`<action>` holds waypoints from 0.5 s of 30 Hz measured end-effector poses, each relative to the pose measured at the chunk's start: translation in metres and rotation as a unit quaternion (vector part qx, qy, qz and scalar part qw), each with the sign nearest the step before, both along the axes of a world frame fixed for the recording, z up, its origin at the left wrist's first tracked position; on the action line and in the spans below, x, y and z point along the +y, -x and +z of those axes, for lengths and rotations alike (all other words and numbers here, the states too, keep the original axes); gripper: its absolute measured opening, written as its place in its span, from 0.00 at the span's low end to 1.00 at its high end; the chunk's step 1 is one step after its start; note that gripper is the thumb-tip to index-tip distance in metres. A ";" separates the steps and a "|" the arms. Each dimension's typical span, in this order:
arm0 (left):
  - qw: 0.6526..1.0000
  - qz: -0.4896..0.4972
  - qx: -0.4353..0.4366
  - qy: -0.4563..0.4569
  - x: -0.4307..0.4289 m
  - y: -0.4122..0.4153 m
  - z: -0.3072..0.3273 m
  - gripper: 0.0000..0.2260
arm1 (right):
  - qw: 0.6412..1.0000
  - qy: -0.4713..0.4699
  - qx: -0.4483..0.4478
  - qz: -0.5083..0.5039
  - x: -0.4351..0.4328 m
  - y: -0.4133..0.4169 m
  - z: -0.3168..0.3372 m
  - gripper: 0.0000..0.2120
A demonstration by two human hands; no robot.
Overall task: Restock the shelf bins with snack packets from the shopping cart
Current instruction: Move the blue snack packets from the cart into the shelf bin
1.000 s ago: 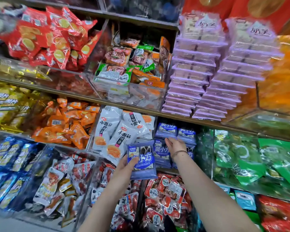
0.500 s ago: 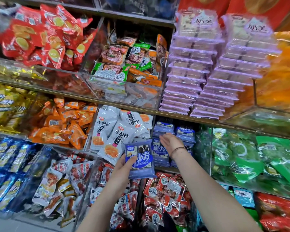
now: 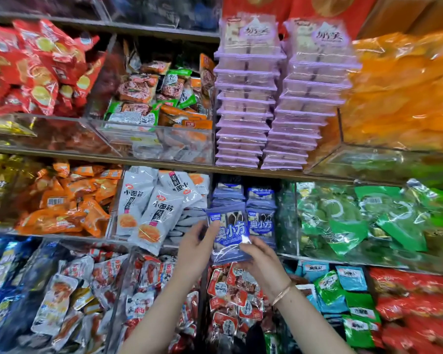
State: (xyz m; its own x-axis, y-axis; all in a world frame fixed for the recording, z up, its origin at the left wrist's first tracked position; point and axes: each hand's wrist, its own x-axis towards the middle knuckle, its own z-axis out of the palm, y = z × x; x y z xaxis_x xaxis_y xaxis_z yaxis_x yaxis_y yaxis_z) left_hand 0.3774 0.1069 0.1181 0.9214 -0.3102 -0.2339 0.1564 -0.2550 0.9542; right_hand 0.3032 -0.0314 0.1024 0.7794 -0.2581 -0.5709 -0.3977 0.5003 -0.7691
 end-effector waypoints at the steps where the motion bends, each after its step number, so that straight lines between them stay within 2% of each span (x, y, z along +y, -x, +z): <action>1: 0.998 -0.004 -0.053 -0.020 -0.001 -0.004 0.002 0.17 | 0.998 -0.050 0.002 -0.046 -0.004 0.001 -0.001 0.10; 4: 0.971 0.012 -0.197 -0.132 0.000 -0.019 -0.009 0.17 | 0.990 -0.077 0.036 -0.116 -0.014 -0.002 -0.006 0.05; 6: 0.929 -0.023 -0.272 -0.250 0.002 -0.026 -0.025 0.15 | 0.984 -0.065 0.057 -0.154 -0.020 -0.011 -0.012 0.02; 8: 0.883 -0.043 -0.335 -0.326 0.003 -0.027 -0.038 0.14 | 0.980 -0.074 0.051 -0.176 -0.026 -0.026 -0.017 0.04; 10: 0.862 -0.038 -0.369 -0.345 0.003 -0.025 -0.041 0.13 | 0.975 -0.087 0.047 -0.199 -0.034 -0.045 -0.020 0.05; 15: 0.849 -0.045 -0.378 -0.367 0.001 -0.028 -0.046 0.11 | 0.959 -0.040 0.079 -0.268 -0.061 -0.096 -0.032 0.06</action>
State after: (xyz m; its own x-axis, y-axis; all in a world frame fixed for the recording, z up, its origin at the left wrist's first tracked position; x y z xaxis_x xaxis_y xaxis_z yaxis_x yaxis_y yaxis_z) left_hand 0.4052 0.1077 0.0719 0.8745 -0.4136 0.2535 -0.4816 -0.8027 0.3518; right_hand 0.3990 -0.0927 0.0700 0.4496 -0.5478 -0.7055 -0.1753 0.7204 -0.6711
